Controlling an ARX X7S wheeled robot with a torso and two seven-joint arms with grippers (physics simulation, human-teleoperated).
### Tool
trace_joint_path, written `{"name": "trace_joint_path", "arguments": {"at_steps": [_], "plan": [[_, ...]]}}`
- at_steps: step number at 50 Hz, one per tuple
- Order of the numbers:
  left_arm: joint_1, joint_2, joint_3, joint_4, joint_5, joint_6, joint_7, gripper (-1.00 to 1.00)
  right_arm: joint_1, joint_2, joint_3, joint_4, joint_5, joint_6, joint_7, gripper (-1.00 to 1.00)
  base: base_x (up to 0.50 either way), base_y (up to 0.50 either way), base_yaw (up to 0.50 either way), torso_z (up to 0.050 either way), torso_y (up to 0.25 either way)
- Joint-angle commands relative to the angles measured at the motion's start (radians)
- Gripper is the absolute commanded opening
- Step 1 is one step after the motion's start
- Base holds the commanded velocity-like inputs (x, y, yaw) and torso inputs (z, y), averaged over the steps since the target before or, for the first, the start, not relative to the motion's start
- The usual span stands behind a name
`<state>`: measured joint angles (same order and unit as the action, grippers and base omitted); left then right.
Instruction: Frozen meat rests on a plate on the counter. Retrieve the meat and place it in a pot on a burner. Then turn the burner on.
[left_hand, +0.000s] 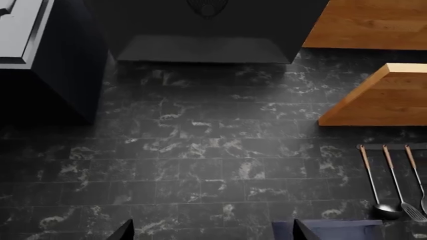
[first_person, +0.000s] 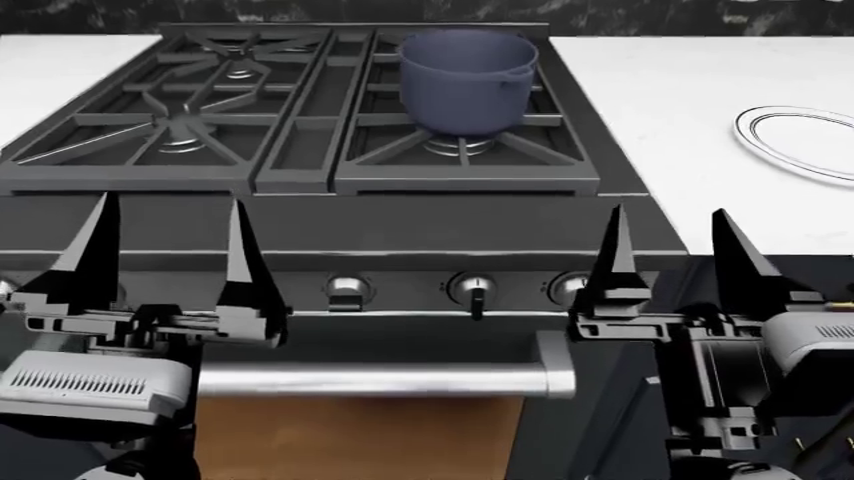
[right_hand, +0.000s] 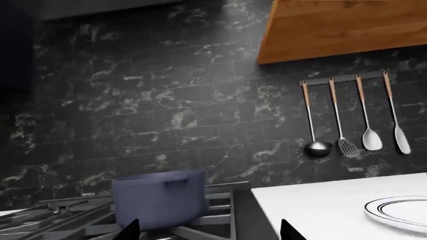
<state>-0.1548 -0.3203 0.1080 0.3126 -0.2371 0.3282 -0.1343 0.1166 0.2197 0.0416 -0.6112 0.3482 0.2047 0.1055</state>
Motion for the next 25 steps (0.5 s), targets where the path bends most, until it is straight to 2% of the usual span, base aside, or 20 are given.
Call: {"name": "trace_joint_path", "arguments": {"at_steps": [1,25], "plan": [[0.004,-0.003,0.008,-0.006,0.012,0.016,0.003,1.0,-0.012,-0.005,0.013,0.013,0.049,-0.037,-0.007,1.0,0.0,0.0,0.0,-0.05,0.025],[0.004,-0.009,0.014,-0.005,0.008,0.017,-0.004,1.0,-0.015,0.014,-0.003,0.001,0.049,-0.043,0.002,1.0,0.0,0.0,0.0,-0.05,0.026]]}}
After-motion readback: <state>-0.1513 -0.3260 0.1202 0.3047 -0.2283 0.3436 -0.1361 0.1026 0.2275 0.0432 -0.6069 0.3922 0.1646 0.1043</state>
